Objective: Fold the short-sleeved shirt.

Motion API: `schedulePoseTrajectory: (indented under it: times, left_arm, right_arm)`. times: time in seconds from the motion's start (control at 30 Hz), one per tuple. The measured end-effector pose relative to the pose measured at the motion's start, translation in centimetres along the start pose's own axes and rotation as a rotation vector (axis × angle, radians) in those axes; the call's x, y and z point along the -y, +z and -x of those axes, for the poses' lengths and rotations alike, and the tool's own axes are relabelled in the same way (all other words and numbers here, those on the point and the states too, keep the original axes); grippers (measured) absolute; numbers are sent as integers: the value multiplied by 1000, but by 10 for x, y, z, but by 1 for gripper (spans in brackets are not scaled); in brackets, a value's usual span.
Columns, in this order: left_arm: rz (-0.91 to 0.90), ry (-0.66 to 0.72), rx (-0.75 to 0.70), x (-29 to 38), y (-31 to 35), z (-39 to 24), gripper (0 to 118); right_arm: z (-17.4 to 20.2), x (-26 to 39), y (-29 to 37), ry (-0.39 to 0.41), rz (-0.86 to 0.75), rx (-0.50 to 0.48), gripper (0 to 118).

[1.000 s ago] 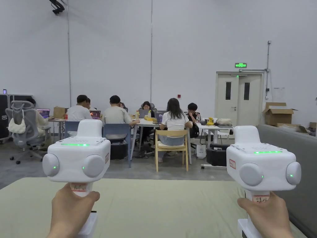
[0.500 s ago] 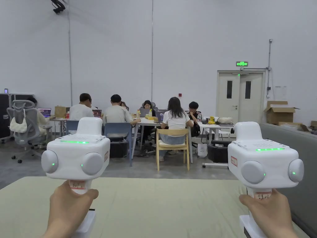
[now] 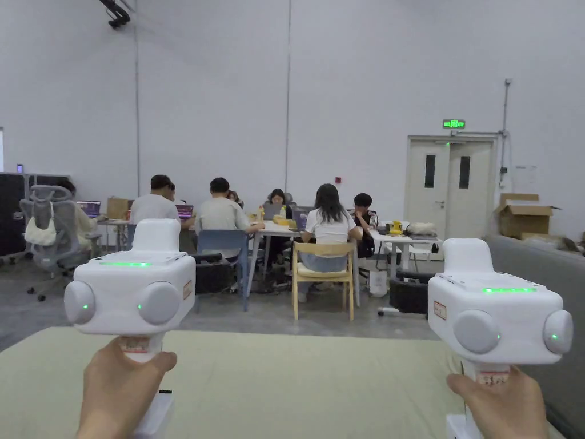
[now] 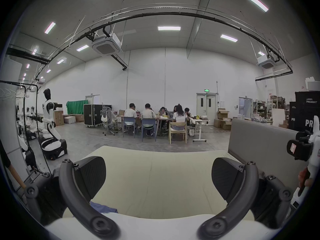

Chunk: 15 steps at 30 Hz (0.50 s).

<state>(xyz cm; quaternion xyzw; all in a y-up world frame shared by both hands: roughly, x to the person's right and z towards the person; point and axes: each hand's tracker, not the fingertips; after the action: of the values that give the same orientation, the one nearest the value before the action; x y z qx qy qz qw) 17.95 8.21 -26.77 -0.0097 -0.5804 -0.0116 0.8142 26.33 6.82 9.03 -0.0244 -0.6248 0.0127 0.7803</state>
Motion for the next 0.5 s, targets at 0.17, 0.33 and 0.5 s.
schedulePoseTrajectory:
  times: [0.17,0.33,0.5]
  left_arm:
    - [-53,-28,-71,-4,2,1,118]
    - [-21,-11,15,-8,1,2,118]
    - [-57,-16,-4,-4,1,-4,118]
  right_arm:
    - [2,0,-1,40,-13,29,118]
    - [0,-2,-2,38,-23,30,118]
    - [-1,1,-11,20,1,-16,118]
